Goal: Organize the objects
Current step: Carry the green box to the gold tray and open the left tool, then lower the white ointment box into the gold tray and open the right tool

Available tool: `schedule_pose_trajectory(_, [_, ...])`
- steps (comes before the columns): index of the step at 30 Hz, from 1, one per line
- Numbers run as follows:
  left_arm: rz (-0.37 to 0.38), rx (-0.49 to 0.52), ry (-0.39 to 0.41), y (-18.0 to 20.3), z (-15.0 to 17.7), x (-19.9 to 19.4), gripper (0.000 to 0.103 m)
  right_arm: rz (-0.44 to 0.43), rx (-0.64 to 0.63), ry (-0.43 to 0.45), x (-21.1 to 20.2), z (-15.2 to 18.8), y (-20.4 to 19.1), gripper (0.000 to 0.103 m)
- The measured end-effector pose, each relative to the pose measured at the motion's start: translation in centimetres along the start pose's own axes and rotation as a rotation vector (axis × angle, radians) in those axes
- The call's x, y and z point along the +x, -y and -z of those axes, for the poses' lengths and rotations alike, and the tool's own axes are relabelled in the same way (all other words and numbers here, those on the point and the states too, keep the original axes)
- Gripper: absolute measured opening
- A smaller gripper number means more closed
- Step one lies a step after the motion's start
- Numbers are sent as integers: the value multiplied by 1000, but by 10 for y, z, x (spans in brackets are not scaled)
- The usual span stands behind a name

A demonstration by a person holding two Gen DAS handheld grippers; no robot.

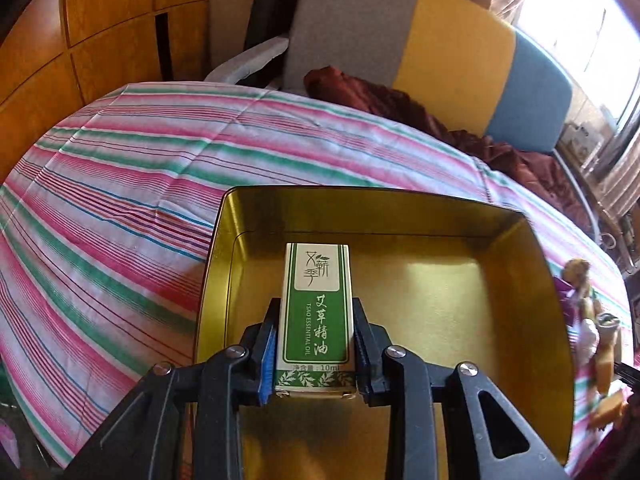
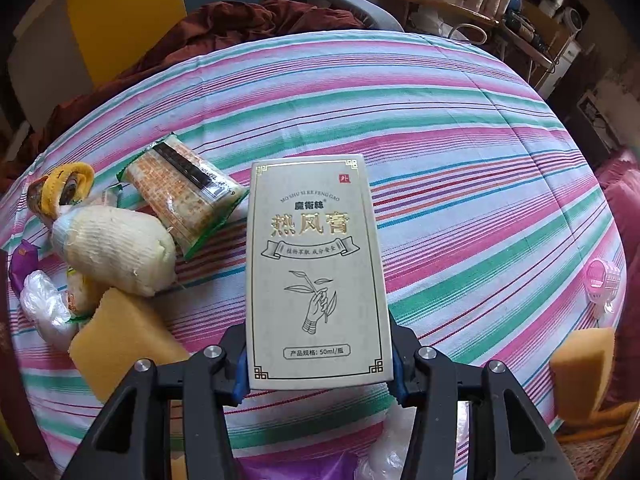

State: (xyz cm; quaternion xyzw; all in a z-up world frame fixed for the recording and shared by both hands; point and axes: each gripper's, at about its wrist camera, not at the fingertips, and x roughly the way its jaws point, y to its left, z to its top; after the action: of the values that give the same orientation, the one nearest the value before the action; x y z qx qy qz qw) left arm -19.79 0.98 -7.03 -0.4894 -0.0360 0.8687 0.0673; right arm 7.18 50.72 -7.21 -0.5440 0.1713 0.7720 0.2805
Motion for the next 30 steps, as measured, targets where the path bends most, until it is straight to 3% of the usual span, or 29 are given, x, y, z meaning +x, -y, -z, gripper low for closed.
schedule_pose_trajectory(8, [-64, 3, -24, -6, -15, 23, 30, 5, -8, 2, 0, -1, -3, 52])
schedule_pose_trajectory(14, [-129, 70, -8, 2, -22, 34, 32, 4, -9, 2, -1, -1, -5, 52])
schedule_pose_trajectory(18, [-112, 93, -17, 5, -24, 35, 46, 3, -9, 3, 0, 0, -3, 52])
schedule_pose_trajectory(22, [-102, 81, 5, 3, -24, 29, 66, 3, -8, 3, 0, 0, -3, 52])
schedule_pose_trajectory(30, [-115, 115, 121, 9, -1, -27, 66, 17, 14, 54, -6, -5, 3, 52])
